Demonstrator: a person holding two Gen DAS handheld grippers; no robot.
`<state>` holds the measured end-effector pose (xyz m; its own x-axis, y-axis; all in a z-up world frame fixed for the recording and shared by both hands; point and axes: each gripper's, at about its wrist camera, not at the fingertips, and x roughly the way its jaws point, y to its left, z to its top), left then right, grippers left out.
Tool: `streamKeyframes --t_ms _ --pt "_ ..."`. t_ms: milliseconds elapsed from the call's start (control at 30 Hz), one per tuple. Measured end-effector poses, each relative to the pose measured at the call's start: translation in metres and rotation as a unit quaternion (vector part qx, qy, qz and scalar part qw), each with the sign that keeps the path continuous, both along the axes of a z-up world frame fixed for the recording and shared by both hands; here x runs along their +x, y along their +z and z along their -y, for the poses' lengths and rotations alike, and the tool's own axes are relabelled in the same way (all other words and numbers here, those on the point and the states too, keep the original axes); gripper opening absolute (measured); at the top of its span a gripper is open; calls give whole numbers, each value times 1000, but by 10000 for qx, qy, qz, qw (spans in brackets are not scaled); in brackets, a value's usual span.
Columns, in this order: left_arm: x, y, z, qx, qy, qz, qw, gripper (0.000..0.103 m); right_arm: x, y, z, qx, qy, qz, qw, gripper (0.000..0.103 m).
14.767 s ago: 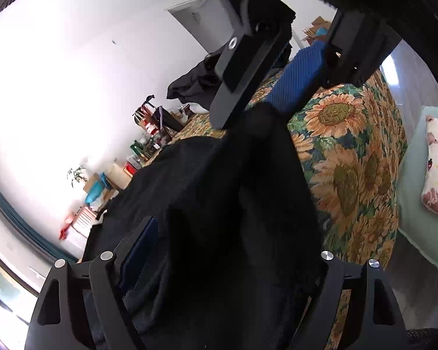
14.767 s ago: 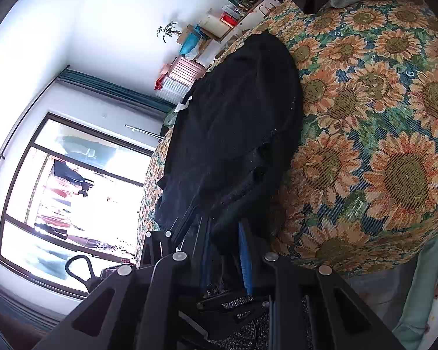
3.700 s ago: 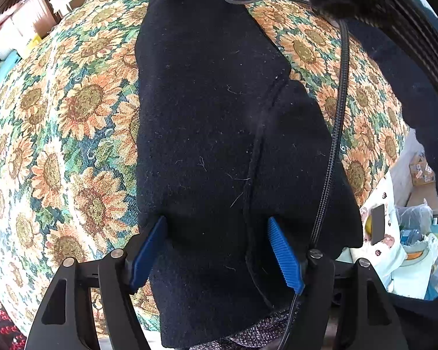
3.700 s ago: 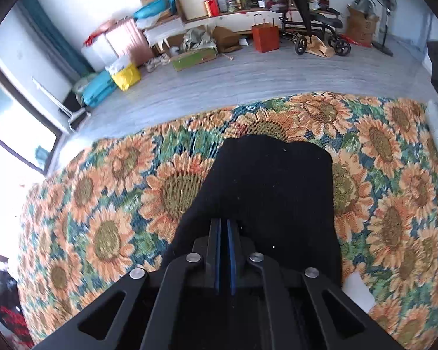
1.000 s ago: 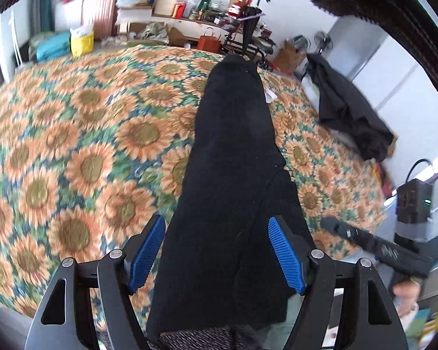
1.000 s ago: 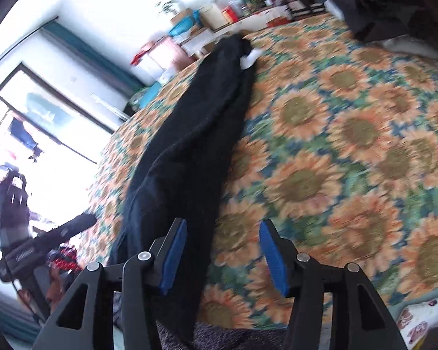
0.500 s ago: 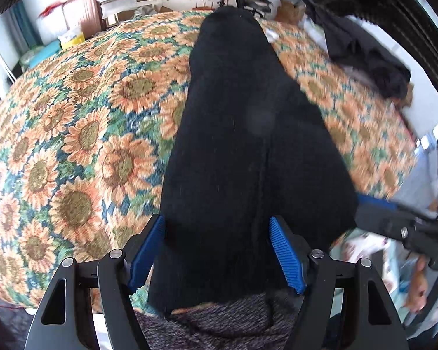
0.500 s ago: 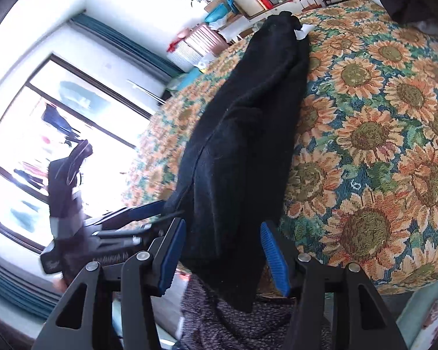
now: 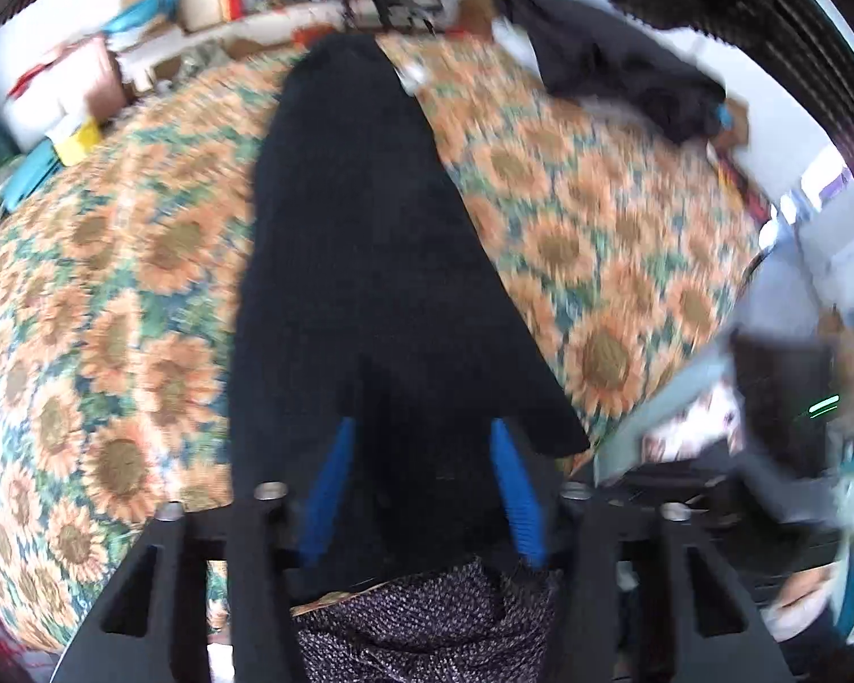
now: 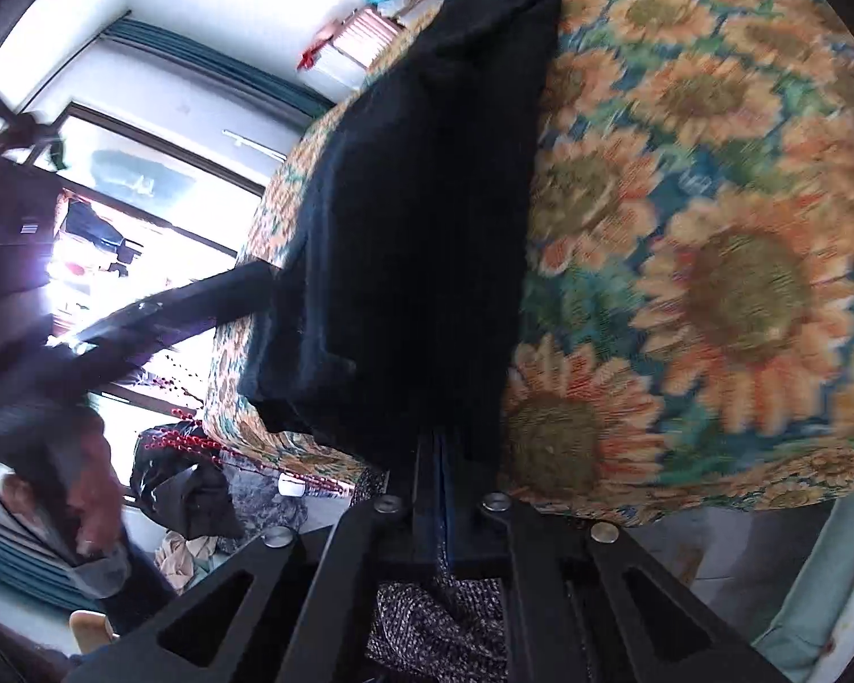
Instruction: Fold clothes
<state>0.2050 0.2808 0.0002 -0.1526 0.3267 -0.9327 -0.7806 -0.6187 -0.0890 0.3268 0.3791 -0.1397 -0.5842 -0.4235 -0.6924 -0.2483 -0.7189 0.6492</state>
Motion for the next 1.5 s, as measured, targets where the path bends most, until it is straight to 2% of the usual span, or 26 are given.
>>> streamKeyframes --t_ms 33,100,167,267,433,600,667,733,800,833,900,933,967,1000,1033,1067,1233,1500 --pt "2 -6 -2 -91 -48 -26 9999 32 4 8 -6 221 -78 -21 9997 23" --pt "9 -13 -5 -206 -160 -136 9996 32 12 25 -21 676 -286 -54 9973 25" --pt "17 -17 -4 -341 -299 -214 9987 32 16 41 -41 988 -544 -81 9936 32" --pt "23 -23 -2 -458 -372 -275 9979 32 -1 54 -77 1263 -795 -78 9888 40" --pt "12 -23 3 -273 -269 128 9992 31 -62 64 -128 1382 -794 -33 9872 48" --pt "0 -23 4 -245 -403 554 9974 31 -145 76 -168 1604 -862 343 9827 53" --pt "-12 -22 -1 -431 -409 964 9936 31 -181 78 -179 1752 -780 519 9801 55" --pt "-25 -18 -5 -577 -329 1385 9881 32 -215 79 -185 1974 -661 756 9752 62" --pt "-42 4 -9 -387 -270 1357 9896 31 -246 79 -187 2186 -537 950 9697 63" --pt "-50 17 -11 -263 -212 1138 9929 31 -259 76 -188 2226 -474 1026 9683 63" --pt "-66 33 -15 -188 -1 762 9969 31 -283 70 -193 2247 -426 1129 9669 64" --pt "-76 31 -18 -240 52 699 9973 31 -294 67 -196 2245 -440 1164 9665 64" --pt "-83 23 -23 -391 56 754 9964 31 -304 63 -201 2229 -493 1181 9664 64" --pt "-85 13 -26 -539 24 833 9951 25 -313 60 -206 2213 -546 1199 9663 64" --pt "-87 3 -28 -686 -11 913 9935 23 -322 57 -210 2185 -574 1216 9665 64" --pt "-89 -1 -31 -710 -55 946 9930 23 -330 53 -214 2164 -571 1236 9668 64" --pt "-92 -14 -36 -695 -253 1062 9916 23 -361 39 -223 2291 -548 1343 9625 65" --pt "-90 -17 -31 -536 -317 1087 9921 23 -382 20 -241 1792 -758 1209 9734 67"
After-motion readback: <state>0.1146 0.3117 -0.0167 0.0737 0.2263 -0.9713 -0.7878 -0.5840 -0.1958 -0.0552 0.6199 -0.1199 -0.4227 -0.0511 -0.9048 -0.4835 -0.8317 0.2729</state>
